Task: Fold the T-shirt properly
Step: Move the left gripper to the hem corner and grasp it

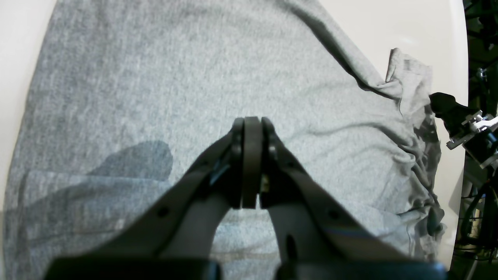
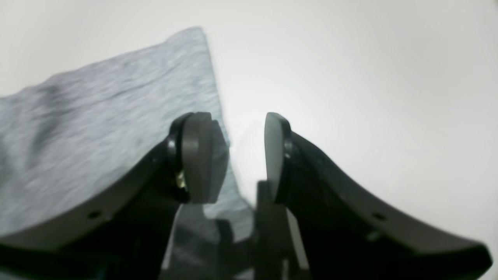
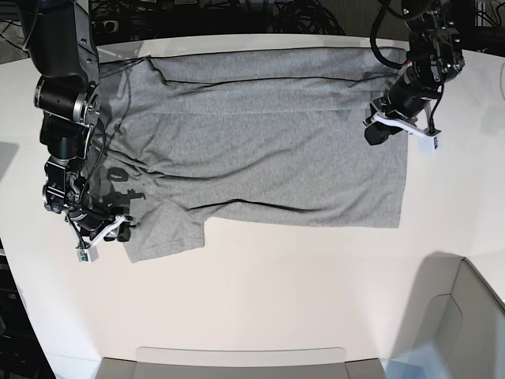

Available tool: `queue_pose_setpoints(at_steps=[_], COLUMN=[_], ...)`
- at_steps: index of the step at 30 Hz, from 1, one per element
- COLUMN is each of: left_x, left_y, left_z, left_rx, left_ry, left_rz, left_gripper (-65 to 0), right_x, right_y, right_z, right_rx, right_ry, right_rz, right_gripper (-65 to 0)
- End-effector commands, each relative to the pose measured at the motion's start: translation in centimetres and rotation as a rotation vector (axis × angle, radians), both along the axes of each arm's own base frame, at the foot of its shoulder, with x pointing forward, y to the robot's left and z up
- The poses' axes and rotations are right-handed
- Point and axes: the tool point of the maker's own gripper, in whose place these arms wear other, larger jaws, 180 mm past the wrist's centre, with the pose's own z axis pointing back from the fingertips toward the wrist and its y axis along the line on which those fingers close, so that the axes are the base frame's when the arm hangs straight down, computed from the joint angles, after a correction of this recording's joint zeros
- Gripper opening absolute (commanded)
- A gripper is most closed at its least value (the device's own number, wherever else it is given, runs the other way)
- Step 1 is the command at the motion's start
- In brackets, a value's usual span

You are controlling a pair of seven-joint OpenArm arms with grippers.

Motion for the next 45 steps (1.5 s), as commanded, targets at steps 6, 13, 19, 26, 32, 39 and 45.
queue_pose_setpoints(at_steps=[6, 13, 19, 26, 32, 39, 45], left_x=[3.0, 11.3, 16.9, 19.0, 18.9, 18.6, 18.4], left_y=[0.7, 4.6, 12.2, 13.3, 12.5, 11.1, 8.5], left_z=[2.7, 7.4, 4.7, -0.7, -4.0, -5.8, -6.5], left_rx=[0.02, 0.073, 0.059, 0.243, 0.29, 0.267, 0.245], left_ry=[-0.104, -0.256, -0.129, 0.0, 0.052, 0.058, 0.053], left_rz=[0.002, 0.038, 0.171, -0.065, -0.223, -0.264, -0.342], left_gripper=[-65.0, -47.0, -43.4, -42.6, -42.5, -42.5, -42.6], right_x=[0.5, 0.4, 0.2, 0.0, 0.1, 0.1, 0.3], right_y=[1.7, 1.4, 0.9, 1.1, 1.1, 1.1, 1.2], right_z=[1.0, 0.9, 0.7, 0.3, 0.4, 0.4, 0.5], right_rx=[0.017, 0.011, -0.013, -0.066, -0.066, -0.067, -0.066], right_ry=[0.016, 0.019, 0.03, 0.05, 0.047, 0.049, 0.044], right_rz=[0.076, 0.075, 0.078, 0.111, 0.111, 0.109, 0.11], right_gripper=[-42.2, -42.2, -42.2, -42.2, -42.2, -42.2, -42.4])
